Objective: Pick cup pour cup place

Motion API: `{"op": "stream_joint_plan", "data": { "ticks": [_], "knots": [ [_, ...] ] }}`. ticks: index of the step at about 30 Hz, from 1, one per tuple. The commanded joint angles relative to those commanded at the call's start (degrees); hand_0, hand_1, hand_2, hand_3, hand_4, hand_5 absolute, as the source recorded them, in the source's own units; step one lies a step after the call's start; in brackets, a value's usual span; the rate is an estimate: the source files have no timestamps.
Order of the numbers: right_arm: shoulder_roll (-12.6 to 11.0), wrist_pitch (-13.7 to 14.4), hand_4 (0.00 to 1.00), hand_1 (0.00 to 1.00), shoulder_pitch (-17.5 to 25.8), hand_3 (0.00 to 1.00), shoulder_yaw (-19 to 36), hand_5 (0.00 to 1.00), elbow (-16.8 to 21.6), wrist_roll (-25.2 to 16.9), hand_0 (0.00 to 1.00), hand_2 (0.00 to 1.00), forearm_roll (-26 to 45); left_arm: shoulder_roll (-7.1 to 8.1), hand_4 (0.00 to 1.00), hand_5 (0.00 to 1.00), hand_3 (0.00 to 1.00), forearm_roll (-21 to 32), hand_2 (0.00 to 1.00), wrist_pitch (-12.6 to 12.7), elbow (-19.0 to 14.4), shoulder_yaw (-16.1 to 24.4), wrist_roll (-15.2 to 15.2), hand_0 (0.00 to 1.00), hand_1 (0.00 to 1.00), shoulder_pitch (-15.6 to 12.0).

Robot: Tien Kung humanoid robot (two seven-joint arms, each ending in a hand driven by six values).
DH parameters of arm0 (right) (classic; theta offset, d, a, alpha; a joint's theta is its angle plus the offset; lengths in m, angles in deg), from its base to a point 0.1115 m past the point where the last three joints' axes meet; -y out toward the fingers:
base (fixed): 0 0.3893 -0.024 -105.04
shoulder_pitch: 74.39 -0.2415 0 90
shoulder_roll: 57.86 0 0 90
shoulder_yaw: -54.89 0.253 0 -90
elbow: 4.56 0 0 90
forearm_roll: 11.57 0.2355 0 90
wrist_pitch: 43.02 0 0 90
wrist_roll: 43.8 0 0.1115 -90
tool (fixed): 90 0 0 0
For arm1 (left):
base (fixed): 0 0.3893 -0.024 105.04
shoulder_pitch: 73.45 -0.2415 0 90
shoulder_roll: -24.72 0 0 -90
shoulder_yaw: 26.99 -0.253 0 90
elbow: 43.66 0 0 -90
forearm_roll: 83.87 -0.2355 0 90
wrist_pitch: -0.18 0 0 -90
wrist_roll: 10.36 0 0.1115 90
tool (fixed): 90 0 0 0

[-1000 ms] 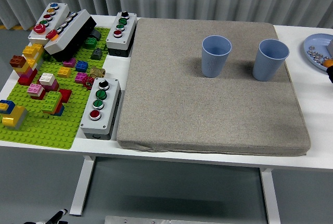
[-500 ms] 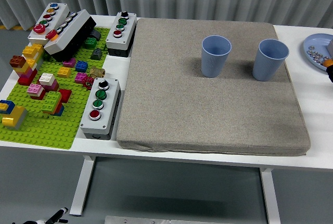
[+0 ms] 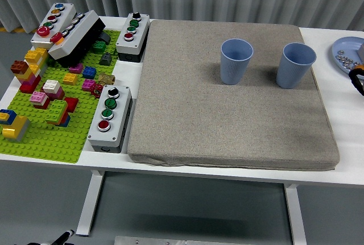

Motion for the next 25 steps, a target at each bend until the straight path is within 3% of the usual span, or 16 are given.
{"op": "stream_joint_plan", "data": {
  "ticks": [4, 25],
  "knots": [
    [0.08, -0.25, 0.689, 0.874, 0.18, 0.883, -0.08, 0.998, 0.03, -0.1, 0.94, 0.929, 0.23, -0.09, 0.63, 0.998, 0.822, 1.7, 0.937, 0.47, 0.0, 1.19, -0.24, 0.863, 0.866, -0.29],
    [0.68, -0.16, 0.675, 0.877, 0.39, 0.884, -1.74, 0.998, 0.07, 0.32, 0.963, 0.931, 0.26, -0.07, 0.629, 0.998, 0.821, 2.89, 0.934, 0.46, 0.0, -0.46, -0.47, 0.863, 0.867, -0.91]
  ]
}}
